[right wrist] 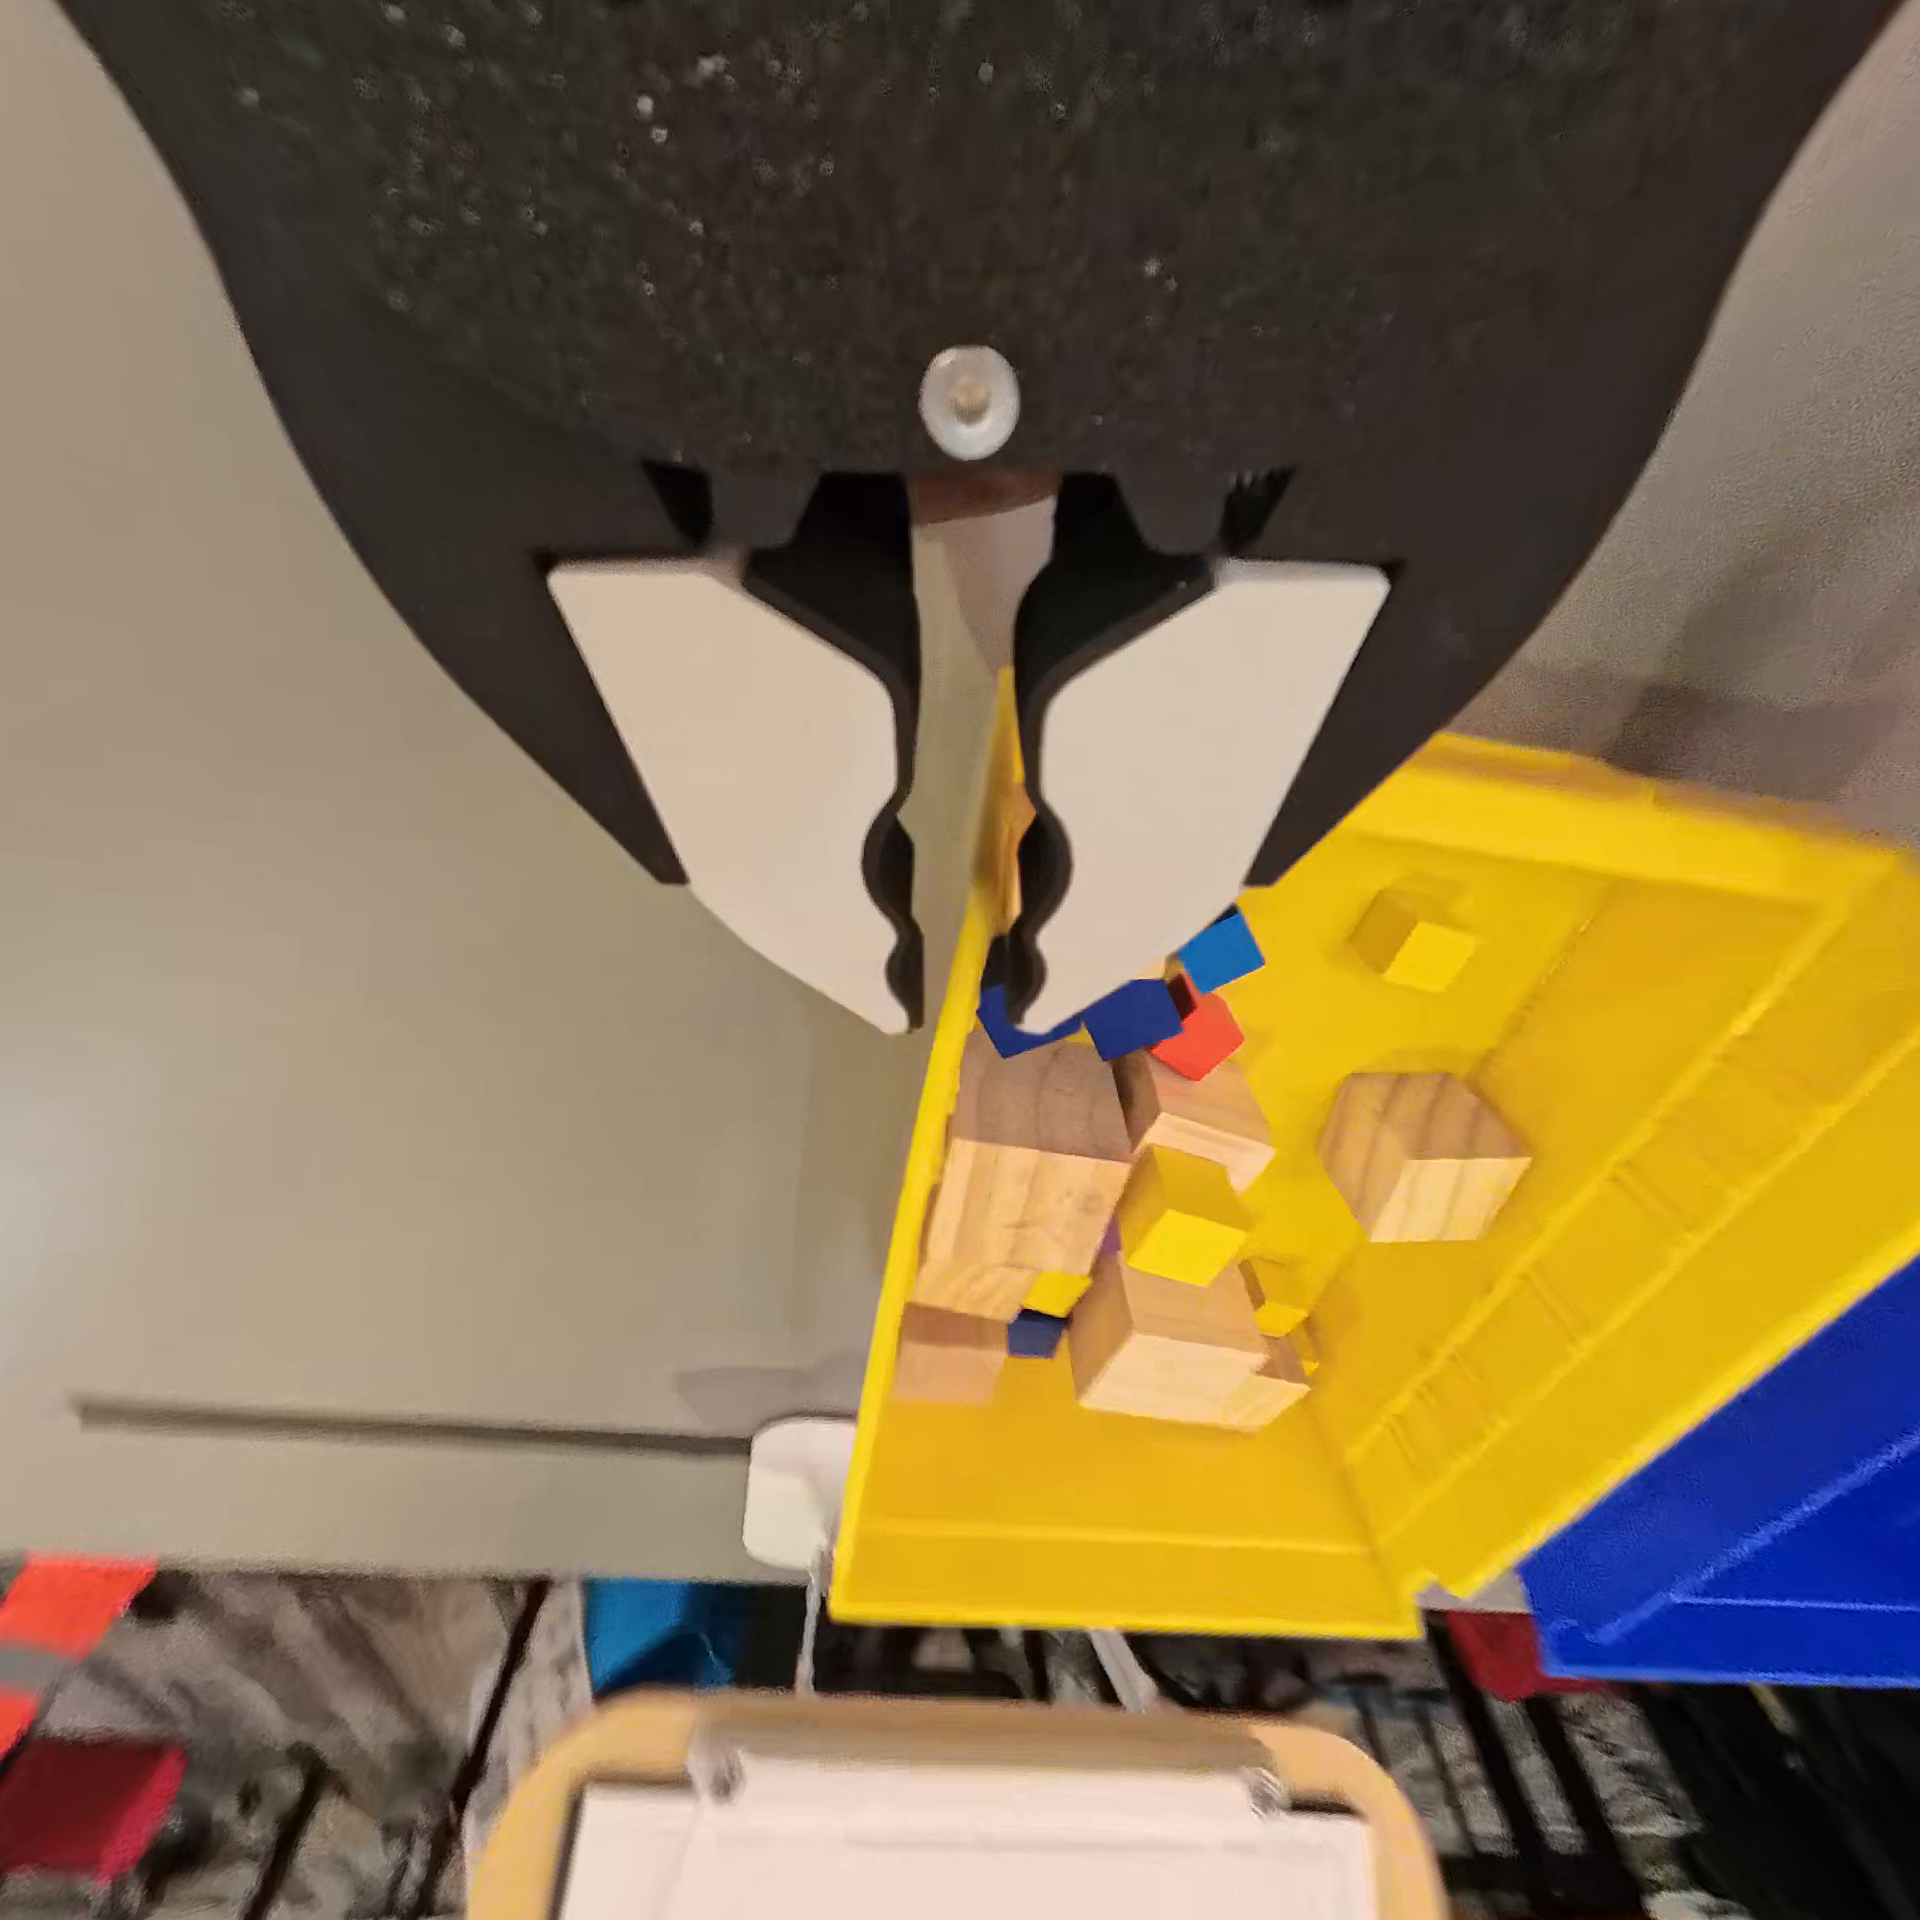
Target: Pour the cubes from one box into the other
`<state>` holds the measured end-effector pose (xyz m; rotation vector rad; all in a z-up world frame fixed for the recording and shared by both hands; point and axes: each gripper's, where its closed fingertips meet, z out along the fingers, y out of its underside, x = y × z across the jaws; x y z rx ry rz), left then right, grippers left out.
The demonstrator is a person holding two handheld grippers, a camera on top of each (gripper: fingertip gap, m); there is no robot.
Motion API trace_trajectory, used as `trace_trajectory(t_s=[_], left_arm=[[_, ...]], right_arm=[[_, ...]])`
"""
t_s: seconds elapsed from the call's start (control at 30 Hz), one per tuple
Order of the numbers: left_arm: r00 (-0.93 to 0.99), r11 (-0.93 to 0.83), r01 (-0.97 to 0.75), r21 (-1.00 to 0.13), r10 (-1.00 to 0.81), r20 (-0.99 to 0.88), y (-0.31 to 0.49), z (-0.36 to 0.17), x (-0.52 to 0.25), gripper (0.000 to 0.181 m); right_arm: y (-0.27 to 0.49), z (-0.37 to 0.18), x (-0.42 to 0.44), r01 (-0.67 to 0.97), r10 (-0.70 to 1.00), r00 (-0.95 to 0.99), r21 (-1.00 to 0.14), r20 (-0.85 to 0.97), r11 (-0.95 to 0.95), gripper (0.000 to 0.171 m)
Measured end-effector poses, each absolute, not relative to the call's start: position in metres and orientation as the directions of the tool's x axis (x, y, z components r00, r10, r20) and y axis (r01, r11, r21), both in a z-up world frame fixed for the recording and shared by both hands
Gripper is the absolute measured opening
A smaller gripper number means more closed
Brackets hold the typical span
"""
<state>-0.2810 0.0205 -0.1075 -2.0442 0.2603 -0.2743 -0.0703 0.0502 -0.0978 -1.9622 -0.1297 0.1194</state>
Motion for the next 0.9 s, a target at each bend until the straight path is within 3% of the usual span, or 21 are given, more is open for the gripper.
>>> trace_trajectory(t_s=[0.1,0.23,0.33,0.47,0.63,0.67,0.7,0.9], left_arm=[[0.959,-0.451,-0.043,-0.892,-0.269,0.089,-0.015,-0.096,-0.338,0.035],[0.999,-0.490,-0.039,-0.871,-0.017,-0.035,-0.049,-0.118,-0.472,0.039],[0.997,-0.479,0.074,-0.875,0.041,0.062,-0.042,-0.117,-0.522,0.040],[0.997,-0.435,0.080,-0.897,0.035,0.072,0.015,-0.102,-0.541,0.035],[0.993,-0.511,0.121,-0.851,0.057,0.106,0.091,-0.120,-0.546,0.035],[0.992,-0.530,0.129,-0.838,0.056,0.116,0.098,-0.126,-0.547,0.020],[0.990,-0.527,0.139,-0.838,0.047,0.135,0.101,-0.127,-0.545,0.003],[0.993,-0.513,0.102,-0.852,0.098,0.060,0.046,-0.128,-0.542,0.003]], right_arm=[[0.024,-0.076,-0.077,0.098,0.300,0.954,-0.956,0.011,-0.275,0.018],[-0.006,-0.077,-0.102,0.061,0.470,0.879,-0.960,-0.078,-0.274,0.020],[-0.020,-0.071,-0.130,0.000,0.535,0.832,-0.964,-0.147,-0.265,0.019],[-0.044,-0.076,-0.188,0.036,0.654,0.736,-0.953,-0.177,-0.299,0.019],[-0.078,-0.084,-0.234,0.025,0.729,0.624,-0.926,-0.281,-0.378,0.020],[-0.082,-0.086,-0.239,0.030,0.735,0.614,-0.922,-0.287,-0.386,0.020],[-0.085,-0.088,-0.242,0.044,0.739,0.612,-0.920,-0.284,-0.390,0.020],[-0.085,-0.102,-0.270,0.146,0.752,0.625,-0.916,-0.208,-0.374,0.020]])
